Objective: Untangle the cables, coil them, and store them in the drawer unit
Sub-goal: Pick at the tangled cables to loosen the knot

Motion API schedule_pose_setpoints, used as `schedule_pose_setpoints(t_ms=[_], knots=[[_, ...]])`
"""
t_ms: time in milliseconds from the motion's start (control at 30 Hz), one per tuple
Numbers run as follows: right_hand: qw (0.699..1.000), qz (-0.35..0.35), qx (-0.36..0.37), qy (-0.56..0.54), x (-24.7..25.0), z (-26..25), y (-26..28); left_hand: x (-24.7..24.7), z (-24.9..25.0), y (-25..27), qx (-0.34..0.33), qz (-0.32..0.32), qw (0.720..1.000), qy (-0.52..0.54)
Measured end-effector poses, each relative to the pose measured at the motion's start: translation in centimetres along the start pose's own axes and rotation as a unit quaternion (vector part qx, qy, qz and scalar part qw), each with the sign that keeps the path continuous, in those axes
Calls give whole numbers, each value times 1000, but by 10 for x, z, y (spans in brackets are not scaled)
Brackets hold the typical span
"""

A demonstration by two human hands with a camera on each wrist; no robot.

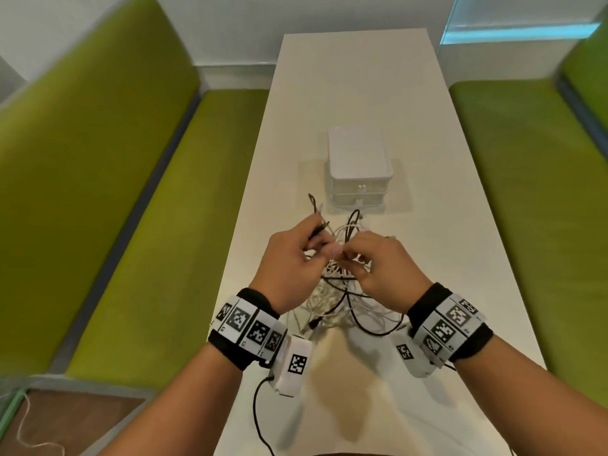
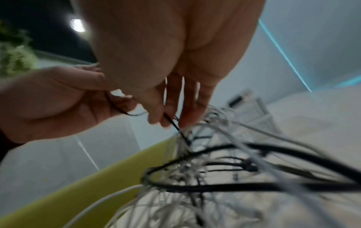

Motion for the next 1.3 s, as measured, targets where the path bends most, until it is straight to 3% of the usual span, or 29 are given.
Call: schedule_pose_setpoints(t_ms=[233,300,367,467,567,667,733,833,967,1033,1133,1200,1300], knots=[[986,-54,-115,110,-5,43,-1,14,-6,-3,15,56,998,17],[987,-20,-144,74,7,47,-1,18,-19,-4,34,54,997,-53],[988,48,-146,11,23,43,0,16,-40,-7,85,11,987,-137],[987,132,-76,-49,37,22,2,10,-62,-6,154,-39,967,-201],[992,92,-78,31,31,23,-3,9,-59,-8,142,-38,951,-272],[982,-25,-111,153,22,31,-12,3,-38,-11,78,-24,972,-220],[986,-50,-80,141,20,24,-17,-13,-23,-12,56,-57,983,-164],[998,1,-47,42,26,14,-17,-31,-14,-17,48,-92,984,-144],[993,71,-87,-39,30,20,-3,-33,-24,-26,82,-126,976,-160],[989,104,-90,-47,30,22,2,-38,-22,-25,61,-147,970,-183],[978,138,-140,-64,29,34,8,-30,-21,-28,47,-97,980,-169],[974,86,-189,-87,15,44,12,-21,-28,-29,72,-64,989,-109],[980,-89,-176,-2,-16,40,17,-18,-37,-27,99,-58,987,-112]])
Point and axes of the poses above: each hand's wrist, its own y-axis away from the middle knuckle, its own x-axis out of the back of the hand, z = x × y, the point moved 8 cm from there along -y, towards the middle knuckle, and after that the axes turned 3 degrees about y, right-handed, at the moved point
